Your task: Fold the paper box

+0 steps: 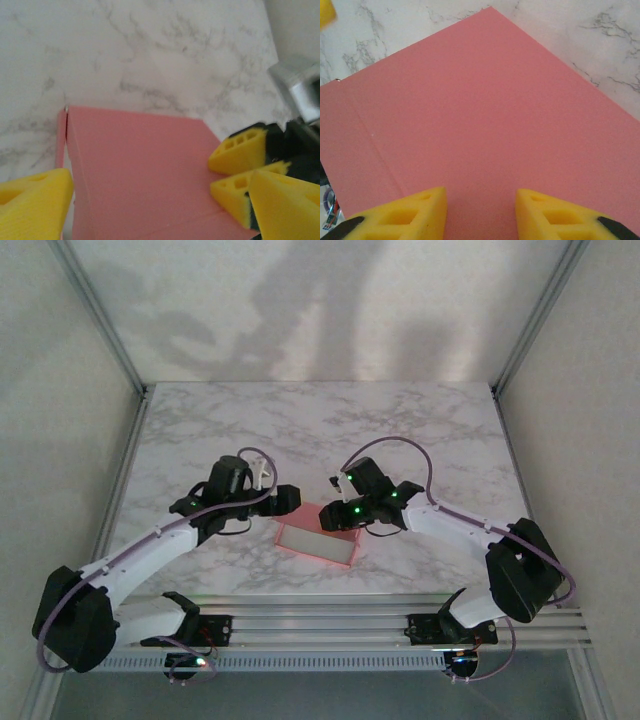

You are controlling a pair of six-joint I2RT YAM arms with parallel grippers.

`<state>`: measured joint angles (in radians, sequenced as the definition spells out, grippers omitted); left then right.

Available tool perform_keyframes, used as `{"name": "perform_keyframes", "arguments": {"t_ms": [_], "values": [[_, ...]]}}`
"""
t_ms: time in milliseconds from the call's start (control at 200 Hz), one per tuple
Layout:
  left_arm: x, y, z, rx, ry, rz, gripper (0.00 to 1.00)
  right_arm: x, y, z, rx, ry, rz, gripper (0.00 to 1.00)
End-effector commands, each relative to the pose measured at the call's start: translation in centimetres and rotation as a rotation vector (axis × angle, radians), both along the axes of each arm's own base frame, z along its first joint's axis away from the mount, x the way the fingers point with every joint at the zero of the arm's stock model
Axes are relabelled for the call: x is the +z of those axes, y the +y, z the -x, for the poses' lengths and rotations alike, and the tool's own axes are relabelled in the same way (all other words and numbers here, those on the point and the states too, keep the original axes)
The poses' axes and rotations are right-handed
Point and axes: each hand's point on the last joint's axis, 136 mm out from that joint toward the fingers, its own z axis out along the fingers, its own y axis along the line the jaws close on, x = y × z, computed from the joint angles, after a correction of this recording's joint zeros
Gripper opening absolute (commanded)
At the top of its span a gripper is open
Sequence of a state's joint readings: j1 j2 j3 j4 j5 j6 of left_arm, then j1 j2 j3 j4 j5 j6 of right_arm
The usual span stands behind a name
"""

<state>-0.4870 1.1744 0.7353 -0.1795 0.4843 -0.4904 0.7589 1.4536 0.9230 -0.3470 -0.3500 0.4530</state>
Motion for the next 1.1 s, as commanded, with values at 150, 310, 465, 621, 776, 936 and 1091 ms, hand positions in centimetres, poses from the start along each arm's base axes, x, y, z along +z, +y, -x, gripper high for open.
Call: {"name": "perform_keyframes", "arguments": {"t_ms": [150,310,465,621,776,936,1091], "values": [[-3.1,0.8,3.1,-0.048,0.166,-0.058,0.72,-2.7,-0.6,0.2,-0.032,0.029,0.067,0.36],[-4.9,0.9,3.9,-0.056,0.247,-0.073,0.69,-3.3,-0.5,0.2,-0.034,0.030,0.077,0.36],[-6.3,0.9,4.5,-0.061,0.317,-0.090,0.69,-3.7,-0.5,0.2,-0.038,0.029,0.090,0.36],[-7.3,0.8,4.8,-0.066,0.362,-0.100,0.69,-4.0,-0.3,0.2,-0.039,0.026,0.096,0.35],[-7.2,0.2,5.0,-0.090,0.385,-0.068,0.60,-4.3,-0.1,0.2,-0.040,0.027,0.101,0.35],[-7.6,-0.1,5.6,-0.111,0.411,-0.055,0.52,-4.5,0.2,0.2,-0.037,0.032,0.105,0.34],[-8.0,-0.5,5.7,-0.115,0.426,-0.028,0.50,-4.8,0.6,0.3,-0.028,0.038,0.106,0.33]]}}
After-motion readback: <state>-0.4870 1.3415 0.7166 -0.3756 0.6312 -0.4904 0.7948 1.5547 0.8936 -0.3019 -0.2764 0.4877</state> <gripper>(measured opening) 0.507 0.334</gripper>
